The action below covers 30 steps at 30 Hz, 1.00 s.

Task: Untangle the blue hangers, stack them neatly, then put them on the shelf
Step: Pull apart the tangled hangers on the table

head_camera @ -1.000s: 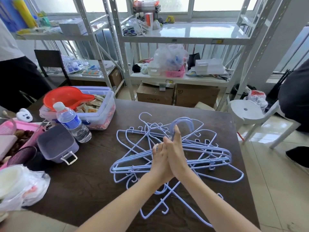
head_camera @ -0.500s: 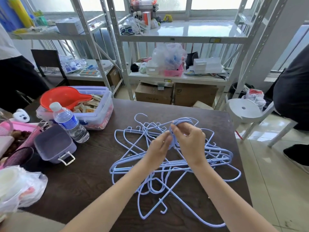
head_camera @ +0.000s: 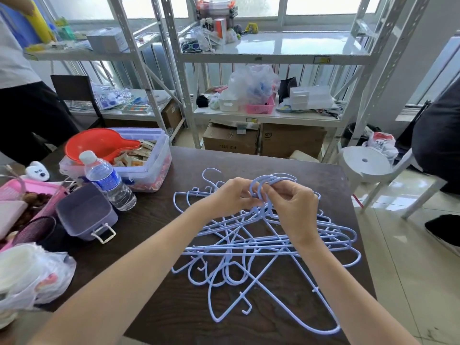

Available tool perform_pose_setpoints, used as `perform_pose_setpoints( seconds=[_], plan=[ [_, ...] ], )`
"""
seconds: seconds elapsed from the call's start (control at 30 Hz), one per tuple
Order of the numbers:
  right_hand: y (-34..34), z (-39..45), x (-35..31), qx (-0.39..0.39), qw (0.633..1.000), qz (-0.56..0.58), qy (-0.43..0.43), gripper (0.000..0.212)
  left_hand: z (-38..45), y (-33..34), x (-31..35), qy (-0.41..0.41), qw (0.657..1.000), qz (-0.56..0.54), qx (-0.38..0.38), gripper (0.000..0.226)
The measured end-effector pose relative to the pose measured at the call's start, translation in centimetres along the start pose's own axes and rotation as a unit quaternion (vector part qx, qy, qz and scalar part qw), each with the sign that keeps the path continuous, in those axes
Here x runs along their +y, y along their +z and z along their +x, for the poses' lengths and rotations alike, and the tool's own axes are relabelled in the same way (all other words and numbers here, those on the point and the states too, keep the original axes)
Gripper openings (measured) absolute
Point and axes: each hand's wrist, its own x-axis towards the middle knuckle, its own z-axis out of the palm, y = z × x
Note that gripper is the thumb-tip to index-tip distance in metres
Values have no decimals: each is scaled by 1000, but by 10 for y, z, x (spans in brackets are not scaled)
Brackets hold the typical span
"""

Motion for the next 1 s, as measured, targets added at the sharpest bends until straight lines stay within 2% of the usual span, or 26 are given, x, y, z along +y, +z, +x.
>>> perform_pose_setpoints(
  seconds=[0.2,0.37,0.53,0.7,0.87,1.0],
  plan=[
    [-13,-4,8,37,999,-26,6,21,0,3,2,-2,1000,8,19,13],
    [-13,-6,5,58,998,-5,3,22,5,1,10,26,999,25,8,16],
    [-3,-8,-1,52,998,23,8,25,6,-1,14,18,999,26,8,23],
    [6,-12,2,38,998,29,28,25,-1,-8,9,4,1000,-23,-5,23],
    [10,-14,4,58,998,25,31,21,-6,-6,10,-9,996,-86,-1,21],
    [12,-11,5,73,997,6,30,21,-11,-9,12,-52,981,-188,-5,19]
  ],
)
